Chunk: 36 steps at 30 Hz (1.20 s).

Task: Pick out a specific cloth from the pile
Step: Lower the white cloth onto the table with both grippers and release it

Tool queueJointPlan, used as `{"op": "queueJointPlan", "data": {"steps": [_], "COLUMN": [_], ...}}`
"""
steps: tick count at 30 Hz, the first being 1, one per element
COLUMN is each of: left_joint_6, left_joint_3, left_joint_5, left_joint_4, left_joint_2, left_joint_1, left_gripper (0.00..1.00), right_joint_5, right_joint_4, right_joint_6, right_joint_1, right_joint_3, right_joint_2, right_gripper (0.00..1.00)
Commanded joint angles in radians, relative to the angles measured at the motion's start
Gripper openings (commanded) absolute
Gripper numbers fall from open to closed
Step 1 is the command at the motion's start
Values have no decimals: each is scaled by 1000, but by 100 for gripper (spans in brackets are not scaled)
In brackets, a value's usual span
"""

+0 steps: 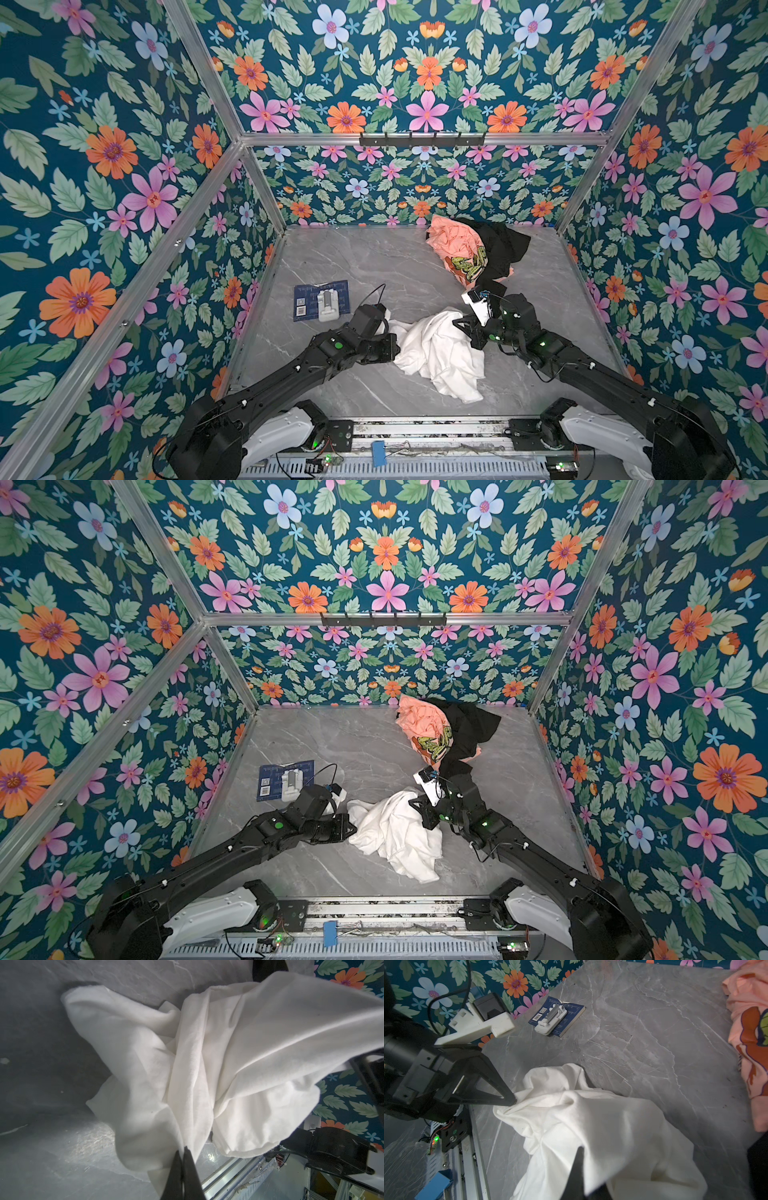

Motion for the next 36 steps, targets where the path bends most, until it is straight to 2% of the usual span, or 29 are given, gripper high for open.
{"op": "queueJointPlan", "data": {"steps": [1, 7, 21, 29, 33, 36], "left_joint_6": [-9, -36, -51, -72, -72, -71], "left_joint_3": [-34, -110, -211, -247, -251, -253], "left_joint_5": [-1, -9, -7, 4, 8, 9], "left_joint_4": [52, 112, 204, 255, 262, 265], "left_joint_2": [-5, -19, 22, 35, 36, 36], "left_joint_1": [1, 1, 10, 14, 17, 19], "left_gripper": [0, 0, 0, 0, 0, 4], "right_joint_5": [28, 28, 106, 136, 147, 162], "right_joint_4": [58, 102, 157, 195, 196, 187], "right_joint_6": [40, 85, 96, 181, 183, 175], "right_joint_1": [1, 1, 1, 1, 1, 1], "right_joint_3": [-3, -2, 21, 32, 34, 33], "right_joint_2": [25, 80, 255, 347, 364, 357], "right_gripper": [0, 0, 0, 7, 12, 18]}}
